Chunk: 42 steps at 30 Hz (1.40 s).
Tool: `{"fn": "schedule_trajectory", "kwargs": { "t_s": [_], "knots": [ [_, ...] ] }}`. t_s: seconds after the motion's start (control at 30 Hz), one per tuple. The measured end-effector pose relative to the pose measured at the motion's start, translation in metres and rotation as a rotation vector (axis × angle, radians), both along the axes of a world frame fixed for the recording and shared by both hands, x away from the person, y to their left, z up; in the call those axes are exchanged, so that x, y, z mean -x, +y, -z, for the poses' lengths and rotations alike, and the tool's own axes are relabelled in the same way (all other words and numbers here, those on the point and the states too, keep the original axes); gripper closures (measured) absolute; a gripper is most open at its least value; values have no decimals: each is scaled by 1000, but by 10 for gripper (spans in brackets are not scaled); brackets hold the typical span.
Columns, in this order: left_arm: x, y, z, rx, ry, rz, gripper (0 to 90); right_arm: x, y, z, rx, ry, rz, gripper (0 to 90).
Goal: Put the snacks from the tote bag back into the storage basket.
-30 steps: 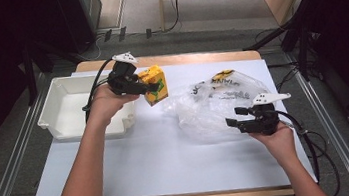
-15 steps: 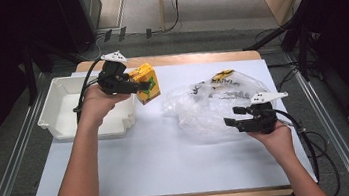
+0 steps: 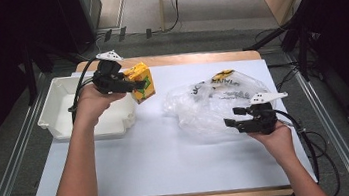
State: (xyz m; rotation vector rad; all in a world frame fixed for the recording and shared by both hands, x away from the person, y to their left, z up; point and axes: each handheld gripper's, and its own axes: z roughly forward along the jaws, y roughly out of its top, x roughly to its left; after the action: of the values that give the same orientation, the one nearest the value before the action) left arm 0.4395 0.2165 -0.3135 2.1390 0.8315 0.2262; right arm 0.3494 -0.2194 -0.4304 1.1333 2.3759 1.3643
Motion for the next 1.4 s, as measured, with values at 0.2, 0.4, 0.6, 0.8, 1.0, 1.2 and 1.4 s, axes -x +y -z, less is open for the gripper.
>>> {"fn": "schedule_trajectory", "kwargs": {
  "t_s": [0.2,0.4,0.6,0.8,1.0,1.2,1.4],
  "knots": [
    [-2,1,1,-10,3,-2,525,1,0,0,6,4,1,385],
    [-5,3,2,-18,6,-10,525,3,1,0,8,10,-3,385],
    [-6,11,-1,-29,-4,-49,525,5,1,-1,18,-9,-3,387],
    [-8,21,-2,-19,6,-77,525,6,0,-1,19,-4,-3,386],
    [-8,29,-3,-25,2,-92,525,6,0,-1,21,-2,-3,386],
    [-7,40,-3,-27,-16,-113,525,6,0,-1,26,-3,-1,386],
    [-10,48,1,-38,-15,-140,525,6,0,-1,24,-3,-2,386]
  ]
}}
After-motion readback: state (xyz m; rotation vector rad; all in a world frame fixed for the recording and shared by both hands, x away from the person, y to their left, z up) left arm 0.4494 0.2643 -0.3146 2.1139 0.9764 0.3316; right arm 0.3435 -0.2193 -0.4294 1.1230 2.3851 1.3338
